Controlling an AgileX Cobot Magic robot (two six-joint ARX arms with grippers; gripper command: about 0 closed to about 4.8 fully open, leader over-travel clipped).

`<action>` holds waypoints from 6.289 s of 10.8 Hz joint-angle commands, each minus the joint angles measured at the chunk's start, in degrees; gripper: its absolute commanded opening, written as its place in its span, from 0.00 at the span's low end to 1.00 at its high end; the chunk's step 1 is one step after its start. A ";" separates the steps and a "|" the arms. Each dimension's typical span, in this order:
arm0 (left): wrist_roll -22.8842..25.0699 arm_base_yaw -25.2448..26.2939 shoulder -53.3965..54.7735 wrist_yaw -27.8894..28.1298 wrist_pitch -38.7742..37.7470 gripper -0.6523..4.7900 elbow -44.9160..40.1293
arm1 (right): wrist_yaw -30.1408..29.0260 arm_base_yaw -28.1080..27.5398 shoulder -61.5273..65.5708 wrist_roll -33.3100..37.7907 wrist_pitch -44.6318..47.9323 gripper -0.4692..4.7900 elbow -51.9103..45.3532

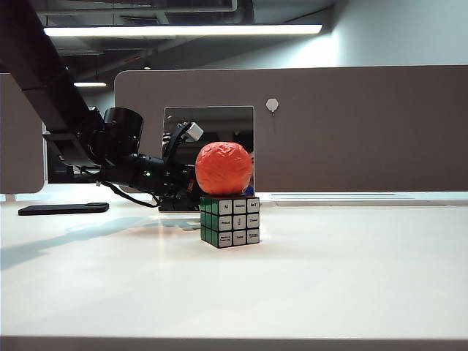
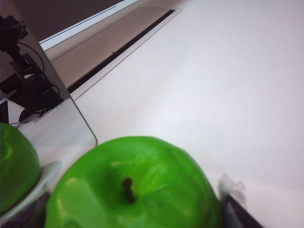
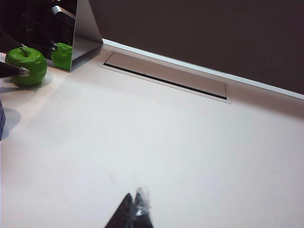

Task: Move all the fruits on the tabletop near the face of the Rubik's cube that has the color most similar to each fruit.

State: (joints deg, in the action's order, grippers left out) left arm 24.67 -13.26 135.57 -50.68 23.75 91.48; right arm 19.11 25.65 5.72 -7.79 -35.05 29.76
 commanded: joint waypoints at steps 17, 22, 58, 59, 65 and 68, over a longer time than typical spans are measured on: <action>-3.56 4.17 -0.57 0.28 -12.61 0.74 0.37 | 1.79 -0.02 0.02 0.26 0.57 0.09 0.04; 1.99 7.61 -3.78 0.57 -25.44 0.74 0.26 | 1.75 0.02 0.02 0.28 0.57 0.09 0.04; 11.72 6.56 -15.80 7.96 -54.36 0.62 -8.20 | 1.73 0.00 -5.53 -0.20 2.34 0.09 0.17; 11.72 6.56 -15.80 7.82 -54.36 0.62 -8.20 | 1.22 0.02 -5.53 -0.20 2.40 0.09 0.17; 11.74 6.56 -15.80 7.10 -55.60 0.62 -8.22 | -17.35 0.02 -5.53 -0.11 2.73 0.09 0.17; 12.44 6.62 -15.80 3.26 -56.43 0.44 -9.29 | -20.79 0.02 -5.53 0.26 2.29 0.09 0.17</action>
State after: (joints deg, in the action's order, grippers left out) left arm 36.67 -6.37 118.43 -50.11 -27.20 83.79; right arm -1.39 25.65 0.23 -7.88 -33.36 29.74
